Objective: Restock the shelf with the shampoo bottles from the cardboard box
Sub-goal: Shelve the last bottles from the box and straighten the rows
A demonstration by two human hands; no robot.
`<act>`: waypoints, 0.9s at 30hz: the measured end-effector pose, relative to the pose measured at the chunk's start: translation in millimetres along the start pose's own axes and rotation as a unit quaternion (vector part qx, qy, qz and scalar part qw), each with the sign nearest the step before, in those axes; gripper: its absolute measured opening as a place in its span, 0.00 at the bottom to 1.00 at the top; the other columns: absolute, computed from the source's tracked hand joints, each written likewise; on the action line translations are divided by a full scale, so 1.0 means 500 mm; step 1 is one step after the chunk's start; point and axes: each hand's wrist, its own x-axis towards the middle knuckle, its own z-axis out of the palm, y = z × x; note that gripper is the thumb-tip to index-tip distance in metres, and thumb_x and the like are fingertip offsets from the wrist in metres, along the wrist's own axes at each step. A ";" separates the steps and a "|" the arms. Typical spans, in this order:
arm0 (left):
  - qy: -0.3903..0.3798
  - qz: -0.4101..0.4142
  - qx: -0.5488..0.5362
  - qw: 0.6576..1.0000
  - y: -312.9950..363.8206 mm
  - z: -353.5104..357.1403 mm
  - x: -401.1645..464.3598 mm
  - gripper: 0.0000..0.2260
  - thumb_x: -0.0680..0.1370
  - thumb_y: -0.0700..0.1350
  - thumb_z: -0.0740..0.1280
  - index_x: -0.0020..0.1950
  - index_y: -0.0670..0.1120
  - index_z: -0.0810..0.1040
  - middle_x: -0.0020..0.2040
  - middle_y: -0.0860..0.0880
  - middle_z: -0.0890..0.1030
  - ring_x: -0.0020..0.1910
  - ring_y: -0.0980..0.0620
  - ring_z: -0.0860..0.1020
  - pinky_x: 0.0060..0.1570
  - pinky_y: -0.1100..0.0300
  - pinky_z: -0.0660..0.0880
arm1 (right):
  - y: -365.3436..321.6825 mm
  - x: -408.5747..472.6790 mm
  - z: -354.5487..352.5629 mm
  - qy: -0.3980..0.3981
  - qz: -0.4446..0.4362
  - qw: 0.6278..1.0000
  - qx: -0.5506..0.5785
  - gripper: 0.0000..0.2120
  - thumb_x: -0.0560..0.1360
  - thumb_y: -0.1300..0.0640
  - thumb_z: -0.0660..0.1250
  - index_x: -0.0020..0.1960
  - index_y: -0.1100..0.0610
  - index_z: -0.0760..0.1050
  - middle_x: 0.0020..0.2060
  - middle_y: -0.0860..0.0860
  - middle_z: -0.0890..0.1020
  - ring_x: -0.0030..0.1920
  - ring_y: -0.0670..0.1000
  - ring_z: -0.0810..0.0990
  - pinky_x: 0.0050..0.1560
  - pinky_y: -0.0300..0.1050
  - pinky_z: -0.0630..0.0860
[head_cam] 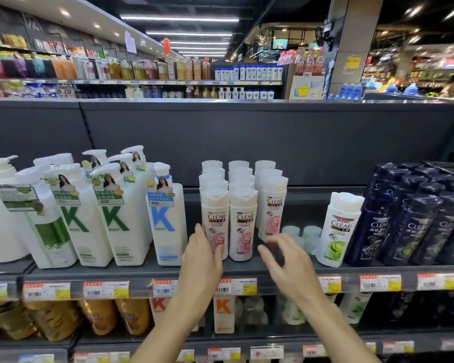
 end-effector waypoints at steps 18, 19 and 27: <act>-0.030 0.127 0.125 0.984 0.017 -0.088 -0.034 0.05 0.82 0.52 0.58 0.53 0.53 0.72 0.49 0.57 0.72 0.45 0.59 0.73 0.38 0.70 0.67 | -0.184 0.417 -0.097 -0.322 -0.028 0.923 -0.207 0.09 0.67 0.41 0.74 0.45 0.41 0.82 0.44 0.41 0.80 0.47 0.46 0.79 0.51 0.52 0.78; -0.029 0.131 0.123 0.983 0.017 -0.092 -0.035 0.05 0.82 0.51 0.58 0.53 0.53 0.72 0.49 0.57 0.72 0.45 0.59 0.73 0.37 0.71 0.66 | -0.186 0.419 -0.097 -0.328 -0.026 0.919 -0.219 0.10 0.67 0.41 0.74 0.46 0.42 0.82 0.44 0.41 0.80 0.46 0.46 0.79 0.51 0.53 0.78; 0.006 0.163 0.103 0.981 0.020 -0.107 -0.032 0.02 0.80 0.48 0.64 0.49 0.51 0.75 0.45 0.56 0.76 0.41 0.58 0.74 0.34 0.72 0.66 | -0.196 0.434 -0.118 -0.365 -0.010 0.895 -0.257 0.13 0.69 0.44 0.75 0.50 0.48 0.82 0.47 0.44 0.83 0.40 0.46 0.81 0.39 0.44 0.76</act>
